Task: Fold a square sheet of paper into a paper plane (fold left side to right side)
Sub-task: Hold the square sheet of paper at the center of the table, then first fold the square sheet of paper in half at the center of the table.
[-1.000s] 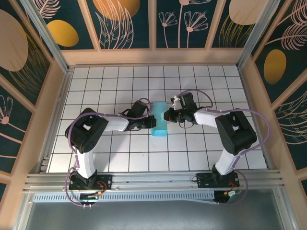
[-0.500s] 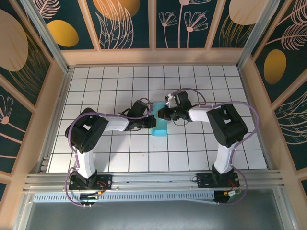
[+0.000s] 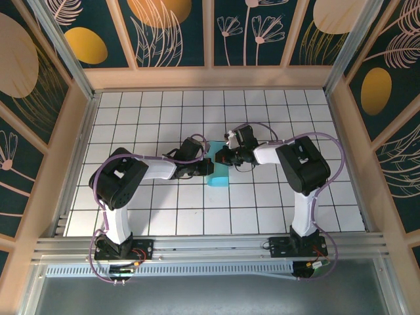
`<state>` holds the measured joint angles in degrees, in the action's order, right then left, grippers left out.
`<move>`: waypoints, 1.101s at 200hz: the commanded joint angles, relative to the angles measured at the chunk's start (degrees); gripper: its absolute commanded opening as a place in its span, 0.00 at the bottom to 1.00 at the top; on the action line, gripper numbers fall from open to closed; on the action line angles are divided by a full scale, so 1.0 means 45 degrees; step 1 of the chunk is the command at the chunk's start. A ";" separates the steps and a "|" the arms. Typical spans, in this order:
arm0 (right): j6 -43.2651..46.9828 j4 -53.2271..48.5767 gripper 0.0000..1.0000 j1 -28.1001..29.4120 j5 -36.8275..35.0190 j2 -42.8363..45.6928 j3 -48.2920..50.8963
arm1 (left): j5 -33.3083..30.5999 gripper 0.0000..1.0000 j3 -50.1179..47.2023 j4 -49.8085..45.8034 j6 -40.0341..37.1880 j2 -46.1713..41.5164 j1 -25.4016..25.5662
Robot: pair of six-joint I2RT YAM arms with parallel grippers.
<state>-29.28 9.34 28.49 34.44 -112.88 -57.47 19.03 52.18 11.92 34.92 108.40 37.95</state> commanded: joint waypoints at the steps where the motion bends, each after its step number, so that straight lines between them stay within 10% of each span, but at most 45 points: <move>1: 0.0232 -0.0963 0.00 0.0002 -0.0962 -0.0432 -0.0281 | -0.0185 0.00 -0.0351 -0.0521 -0.0086 0.0198 0.0073; 220: 0.0878 -0.1407 0.00 -0.0136 -0.0807 -0.0575 -0.0221 | 0.0557 0.01 -0.4171 0.0541 0.1225 -0.2189 0.0674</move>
<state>-27.31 6.98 28.51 34.54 -113.16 -58.48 19.31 36.21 20.51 37.91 98.50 40.21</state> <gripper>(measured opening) 0.051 0.049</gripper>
